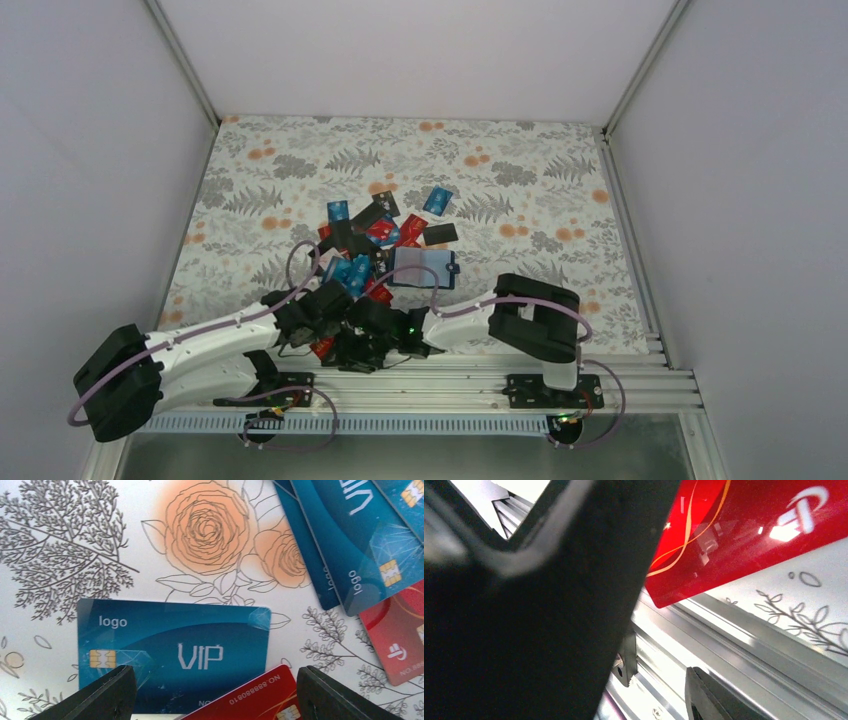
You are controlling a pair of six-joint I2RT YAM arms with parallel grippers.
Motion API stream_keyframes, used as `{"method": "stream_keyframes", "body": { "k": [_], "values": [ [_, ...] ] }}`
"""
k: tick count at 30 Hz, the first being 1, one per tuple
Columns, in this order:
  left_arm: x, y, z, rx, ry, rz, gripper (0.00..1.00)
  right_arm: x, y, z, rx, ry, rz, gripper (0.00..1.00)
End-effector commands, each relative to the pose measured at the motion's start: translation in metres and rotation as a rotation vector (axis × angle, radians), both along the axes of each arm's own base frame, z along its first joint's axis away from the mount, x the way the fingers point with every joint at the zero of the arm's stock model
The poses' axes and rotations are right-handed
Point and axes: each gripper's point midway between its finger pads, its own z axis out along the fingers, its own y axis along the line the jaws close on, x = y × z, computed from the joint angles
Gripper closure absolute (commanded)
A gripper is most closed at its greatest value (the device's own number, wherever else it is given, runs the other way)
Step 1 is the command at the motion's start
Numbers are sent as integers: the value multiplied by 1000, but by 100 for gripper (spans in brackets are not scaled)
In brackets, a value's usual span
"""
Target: Put the credit cards into the card holder
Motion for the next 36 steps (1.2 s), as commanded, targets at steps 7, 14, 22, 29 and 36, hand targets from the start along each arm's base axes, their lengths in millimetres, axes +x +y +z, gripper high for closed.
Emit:
{"method": "stream_keyframes", "body": {
  "k": [7, 14, 22, 29, 36],
  "values": [
    [-1, 2, 20, -32, 8, 29, 24, 29, 2, -31, -83, 32, -205, 48],
    [12, 5, 25, -48, -19, 47, 24, 20, 4, -38, -129, 16, -226, 46],
    [18, 8, 32, -60, -45, 64, 24, 29, 14, -45, -173, 18, -257, 44],
    [18, 15, 45, -66, -91, 88, 23, 31, 22, -57, -174, 60, -272, 49],
    [19, 20, 46, -50, -99, 103, 23, 33, 15, -63, -190, 60, -281, 65]
  ]
}}
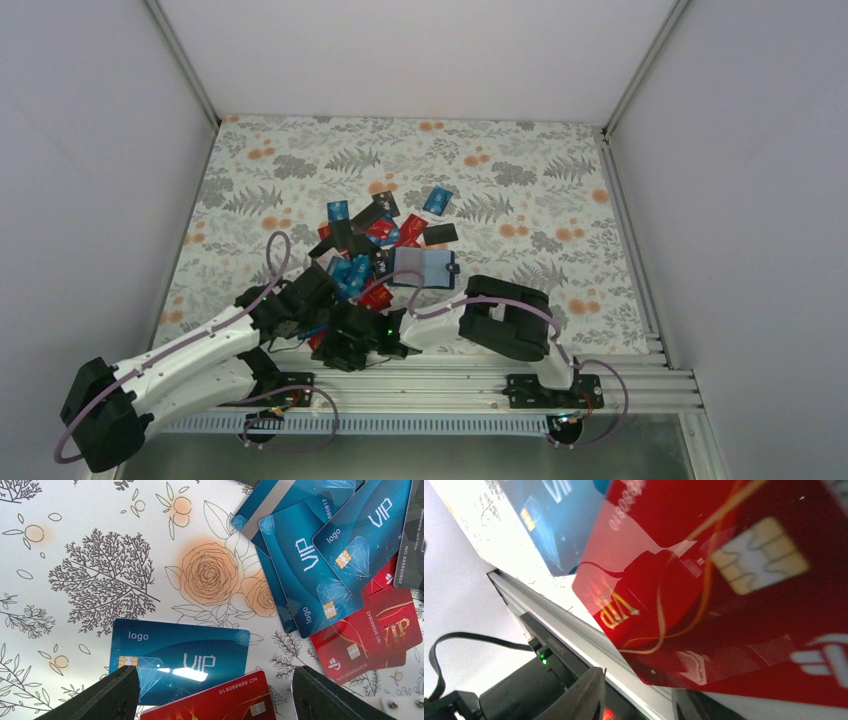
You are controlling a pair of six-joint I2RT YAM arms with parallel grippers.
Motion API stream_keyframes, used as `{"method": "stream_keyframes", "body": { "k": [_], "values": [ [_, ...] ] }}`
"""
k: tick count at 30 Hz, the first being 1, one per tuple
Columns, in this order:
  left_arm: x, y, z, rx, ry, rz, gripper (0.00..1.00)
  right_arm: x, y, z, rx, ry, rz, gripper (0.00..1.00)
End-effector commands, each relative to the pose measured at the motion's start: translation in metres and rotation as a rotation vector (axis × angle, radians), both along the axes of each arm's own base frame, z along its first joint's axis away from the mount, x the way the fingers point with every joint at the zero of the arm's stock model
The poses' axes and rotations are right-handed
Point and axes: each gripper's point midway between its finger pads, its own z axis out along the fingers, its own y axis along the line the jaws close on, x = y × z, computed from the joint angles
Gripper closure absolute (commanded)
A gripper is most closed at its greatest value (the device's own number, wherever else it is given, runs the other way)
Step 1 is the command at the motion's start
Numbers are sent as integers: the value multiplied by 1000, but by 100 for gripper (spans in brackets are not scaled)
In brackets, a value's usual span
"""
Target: Put the credit cards into the card holder
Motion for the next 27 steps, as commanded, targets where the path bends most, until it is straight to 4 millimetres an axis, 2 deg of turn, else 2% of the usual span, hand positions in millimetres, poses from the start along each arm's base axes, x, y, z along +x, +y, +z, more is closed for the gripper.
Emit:
{"method": "stream_keyframes", "body": {
  "k": [1, 3, 6, 10, 16, 23, 27],
  "values": [
    [4, 5, 9, 8, -30, 25, 23, 28, -22, -35, -110, -24, -91, 68],
    [4, 7, 10, 11, -37, 35, 23, 34, -25, -38, -112, -19, -101, 77],
    [4, 7, 11, 10, -38, 38, 23, 37, -27, -37, -104, -28, -104, 85],
    [3, 6, 11, 3, -33, 33, 23, 49, -33, -26, -100, -73, -128, 95],
    [-3, 5, 10, -9, -10, 20, 25, 70, -44, -7, -95, -142, -163, 96],
    [-16, 6, 0, 36, 58, 8, 26, 88, -84, -16, -125, -149, -187, 96],
    [-15, 3, -6, 61, 71, -5, 26, 95, -101, -9, -134, -191, -176, 96]
  ]
}}
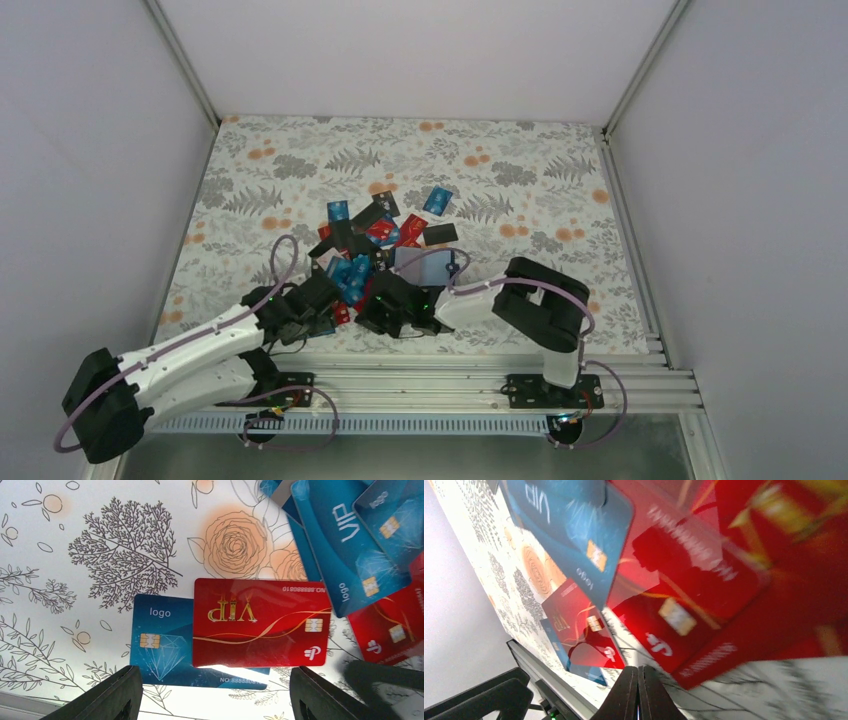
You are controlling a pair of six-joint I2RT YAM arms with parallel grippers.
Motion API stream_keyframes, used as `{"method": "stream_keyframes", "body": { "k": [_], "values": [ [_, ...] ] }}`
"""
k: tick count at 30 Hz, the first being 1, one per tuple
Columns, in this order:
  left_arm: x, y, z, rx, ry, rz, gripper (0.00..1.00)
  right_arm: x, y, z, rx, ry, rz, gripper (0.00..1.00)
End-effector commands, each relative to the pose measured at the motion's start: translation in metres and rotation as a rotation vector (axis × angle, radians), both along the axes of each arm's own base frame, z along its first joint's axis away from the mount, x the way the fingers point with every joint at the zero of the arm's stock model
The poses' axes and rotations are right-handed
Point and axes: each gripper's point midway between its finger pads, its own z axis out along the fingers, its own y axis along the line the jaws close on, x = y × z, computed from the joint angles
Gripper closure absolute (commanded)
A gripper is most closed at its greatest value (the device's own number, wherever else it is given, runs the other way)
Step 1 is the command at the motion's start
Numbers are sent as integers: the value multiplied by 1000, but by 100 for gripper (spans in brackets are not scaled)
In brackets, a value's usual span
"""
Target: Put the credit cards into the card holder
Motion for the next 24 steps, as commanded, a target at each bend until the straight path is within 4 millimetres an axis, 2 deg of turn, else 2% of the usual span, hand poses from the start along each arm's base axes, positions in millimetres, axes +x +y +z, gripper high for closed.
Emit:
{"method": "stream_keyframes", "body": {
  "k": [1, 3, 5, 7, 10, 12, 16, 17, 19, 24],
  "values": [
    [1, -1, -2, 26, 18, 16, 26, 12, -35, -8, -95, -68, -3, 95],
    [3, 1, -4, 43, 15, 34, 26, 20, -44, 0, -111, -110, 11, 94],
    [6, 1, -6, 44, 3, 42, 26, 31, -47, 18, -101, -191, 52, 91],
    [11, 0, -5, 41, -17, 49, 26, 37, -54, 27, -126, -266, 108, 82],
    [24, -3, 3, 42, -61, 50, 26, 45, -63, 34, -135, -333, 155, 72],
    [38, -11, 14, 23, -108, 20, 26, 50, -67, 46, -112, -374, 182, 70],
    [63, -18, 25, 13, -151, 0, 31, 56, -58, 54, -62, -415, 271, 64],
    [70, -21, 26, -2, -152, -9, 33, 58, -57, 45, -67, -400, 287, 63],
    [82, -23, 27, -16, -155, -24, 38, 62, -52, 46, -33, -396, 309, 61],
    [112, -25, 25, -35, -138, -74, 41, 73, -35, 52, 25, -385, 335, 58]
  ]
}}
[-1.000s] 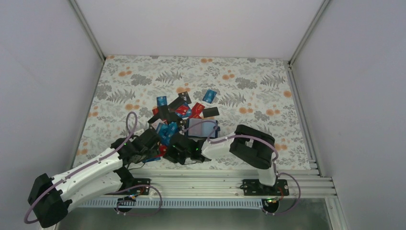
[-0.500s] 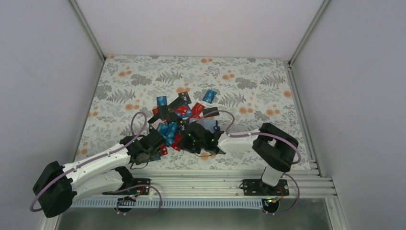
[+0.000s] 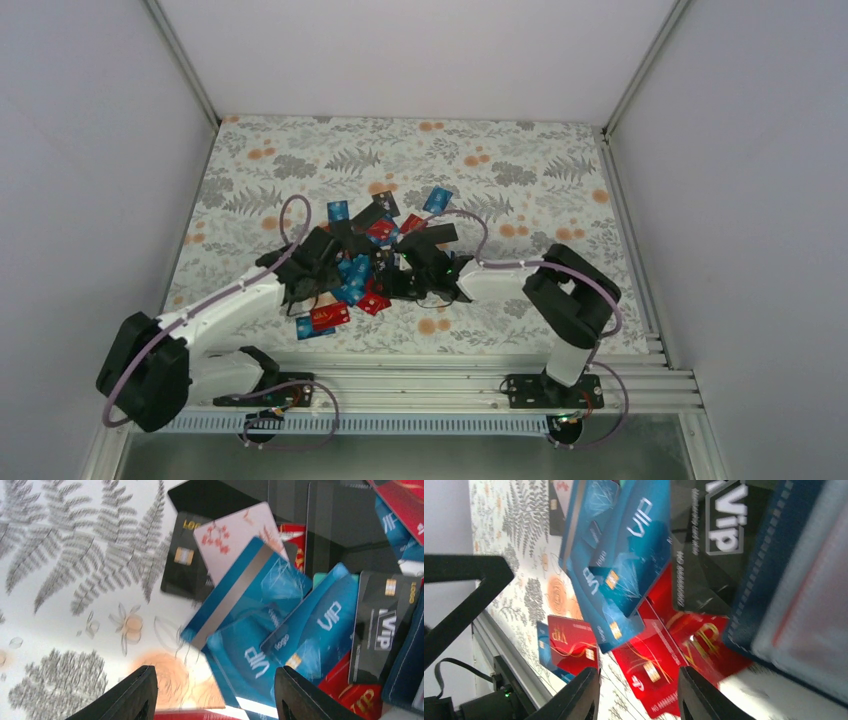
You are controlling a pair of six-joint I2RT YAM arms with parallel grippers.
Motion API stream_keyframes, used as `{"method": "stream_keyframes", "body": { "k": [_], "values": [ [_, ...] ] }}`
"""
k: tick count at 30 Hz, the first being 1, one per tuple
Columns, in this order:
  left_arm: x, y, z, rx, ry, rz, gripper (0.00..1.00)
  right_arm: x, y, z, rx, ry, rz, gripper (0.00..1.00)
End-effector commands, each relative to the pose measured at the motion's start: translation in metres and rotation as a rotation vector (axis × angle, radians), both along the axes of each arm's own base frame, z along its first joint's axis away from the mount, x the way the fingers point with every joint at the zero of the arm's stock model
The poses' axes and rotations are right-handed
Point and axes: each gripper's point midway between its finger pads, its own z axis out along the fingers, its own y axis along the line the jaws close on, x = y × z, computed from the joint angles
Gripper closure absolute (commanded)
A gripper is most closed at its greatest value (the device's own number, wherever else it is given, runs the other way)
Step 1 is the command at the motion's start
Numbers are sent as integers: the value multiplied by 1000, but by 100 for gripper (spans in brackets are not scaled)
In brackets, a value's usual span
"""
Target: Put the credit cards into the card holder
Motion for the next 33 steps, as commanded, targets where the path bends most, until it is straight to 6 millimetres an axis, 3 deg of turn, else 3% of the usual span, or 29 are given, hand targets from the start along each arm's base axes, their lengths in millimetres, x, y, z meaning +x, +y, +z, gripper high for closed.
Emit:
{"method": "stream_keyframes", "body": {
  "k": [1, 8, 15, 25, 33],
  "values": [
    [32, -13, 7, -60, -30, -111, 41, 12, 27, 22, 86, -42, 88, 58],
    [34, -8, -6, -173, -14, -139, 35, 30, 45, 26, 79, -69, 128, 61],
    [27, -10, -26, -267, -7, -158, 35, 32, 53, -5, 57, -23, 201, 65],
    [23, -12, -38, -302, -2, -179, 35, 33, 15, -69, -109, 32, 158, 68],
    [22, -18, -45, -332, 15, -190, 36, 27, -3, -90, -144, 64, 146, 69]
  ]
}}
